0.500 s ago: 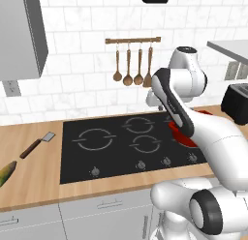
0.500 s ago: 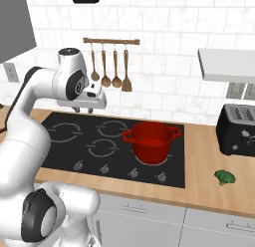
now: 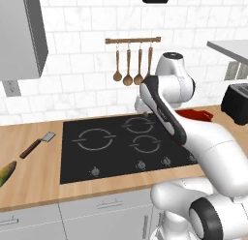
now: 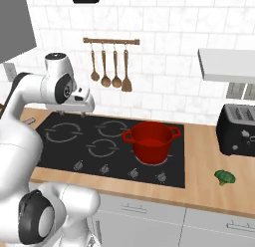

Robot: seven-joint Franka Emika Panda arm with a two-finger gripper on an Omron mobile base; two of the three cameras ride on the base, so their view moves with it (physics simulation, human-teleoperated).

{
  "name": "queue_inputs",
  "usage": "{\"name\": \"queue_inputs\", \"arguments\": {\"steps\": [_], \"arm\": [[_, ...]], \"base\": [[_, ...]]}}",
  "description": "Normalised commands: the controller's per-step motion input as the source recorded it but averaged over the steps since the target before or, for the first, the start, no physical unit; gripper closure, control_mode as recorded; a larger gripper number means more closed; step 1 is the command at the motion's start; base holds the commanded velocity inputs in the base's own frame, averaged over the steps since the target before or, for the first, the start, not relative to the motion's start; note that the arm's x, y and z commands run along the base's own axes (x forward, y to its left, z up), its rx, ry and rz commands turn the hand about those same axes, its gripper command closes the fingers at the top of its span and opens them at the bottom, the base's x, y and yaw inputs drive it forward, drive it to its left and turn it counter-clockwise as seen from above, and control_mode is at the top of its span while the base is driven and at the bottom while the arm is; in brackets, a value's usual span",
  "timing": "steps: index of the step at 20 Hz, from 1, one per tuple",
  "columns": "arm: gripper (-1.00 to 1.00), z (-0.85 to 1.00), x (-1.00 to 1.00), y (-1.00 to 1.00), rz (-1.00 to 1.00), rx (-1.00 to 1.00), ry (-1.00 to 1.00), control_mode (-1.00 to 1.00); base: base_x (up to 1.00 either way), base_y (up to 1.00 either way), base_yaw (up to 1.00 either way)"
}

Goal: Put the broccoli and cucumber in the pot. Retrieve the spatula and lightly stir the vegetables in the pot.

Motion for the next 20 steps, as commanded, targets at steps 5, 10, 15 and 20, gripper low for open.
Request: {"name": "queue_inputs", "arguments": {"steps": [5,10,15,20], "arm": [[-1.0,0.0,-0.34,0.0,0.03,0.0,0.0,-1.0],[-1.0,0.0,-0.37,0.09,0.06,0.0,0.0,-1.0],[-1.0,-0.02,-0.26,0.05,0.05,0.0,0.0,-1.0],[-1.0,-0.02,-0.04,0.1,0.0,0.0,-0.02,1.0]], "base": [[0.0,0.0,0.0],[0.0,0.0,0.0],[0.0,0.0,0.0],[-0.16,0.73,0.0]]}}
